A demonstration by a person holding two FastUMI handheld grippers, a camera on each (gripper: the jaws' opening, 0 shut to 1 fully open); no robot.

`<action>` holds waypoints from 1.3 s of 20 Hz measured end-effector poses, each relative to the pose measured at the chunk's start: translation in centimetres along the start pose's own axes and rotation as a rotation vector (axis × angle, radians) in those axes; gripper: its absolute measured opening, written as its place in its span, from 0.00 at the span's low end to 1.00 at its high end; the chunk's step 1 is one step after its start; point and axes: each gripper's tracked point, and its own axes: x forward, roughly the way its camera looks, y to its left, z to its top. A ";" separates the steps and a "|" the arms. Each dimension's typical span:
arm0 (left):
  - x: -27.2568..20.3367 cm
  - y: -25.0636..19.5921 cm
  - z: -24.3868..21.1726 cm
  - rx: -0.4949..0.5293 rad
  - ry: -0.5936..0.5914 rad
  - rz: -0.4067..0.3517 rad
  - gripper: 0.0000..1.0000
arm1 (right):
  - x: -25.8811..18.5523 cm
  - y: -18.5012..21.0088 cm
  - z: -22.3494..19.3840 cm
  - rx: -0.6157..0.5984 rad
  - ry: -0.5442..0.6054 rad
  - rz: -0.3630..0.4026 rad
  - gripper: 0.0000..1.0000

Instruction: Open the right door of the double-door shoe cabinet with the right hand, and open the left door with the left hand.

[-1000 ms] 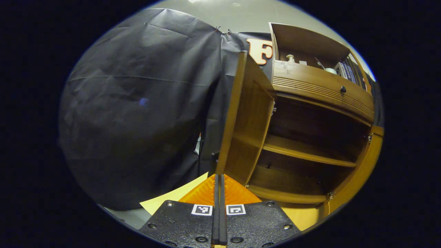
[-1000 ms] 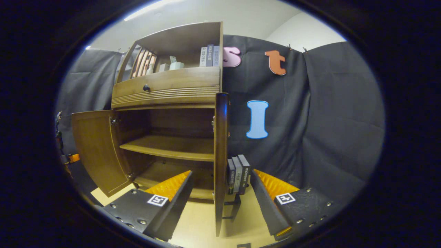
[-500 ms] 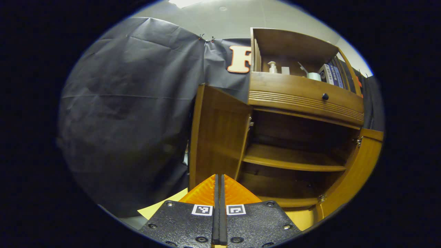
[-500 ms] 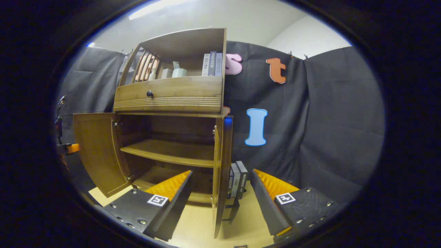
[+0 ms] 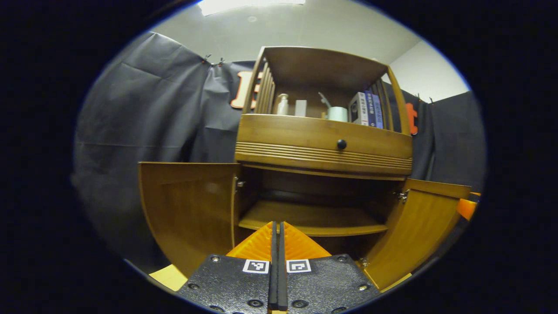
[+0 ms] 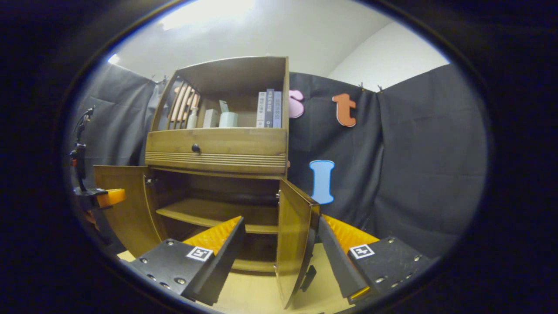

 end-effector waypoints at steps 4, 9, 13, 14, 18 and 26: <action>0.8 -3.2 1.2 -0.001 -0.032 -0.081 0.01 | -1.5 2.2 0.0 0.100 -0.008 0.016 0.98; 1.3 -6.5 2.3 0.007 -0.060 -0.164 0.60 | -2.7 4.9 -0.6 0.156 0.005 0.080 0.95; 1.0 -8.5 2.8 0.026 -0.070 -0.208 0.89 | -3.0 5.6 -0.1 0.157 -0.014 0.091 1.00; 0.9 -8.8 2.9 0.032 -0.070 -0.216 0.89 | -3.0 5.6 -0.1 0.159 -0.017 0.090 0.95; 0.6 -9.7 3.0 0.042 -0.065 -0.232 0.90 | -3.1 5.5 -0.5 0.175 -0.017 0.090 0.95; 0.3 -11.3 4.0 0.033 -0.087 -0.230 0.91 | -3.1 4.6 -0.7 0.183 -0.025 0.096 0.98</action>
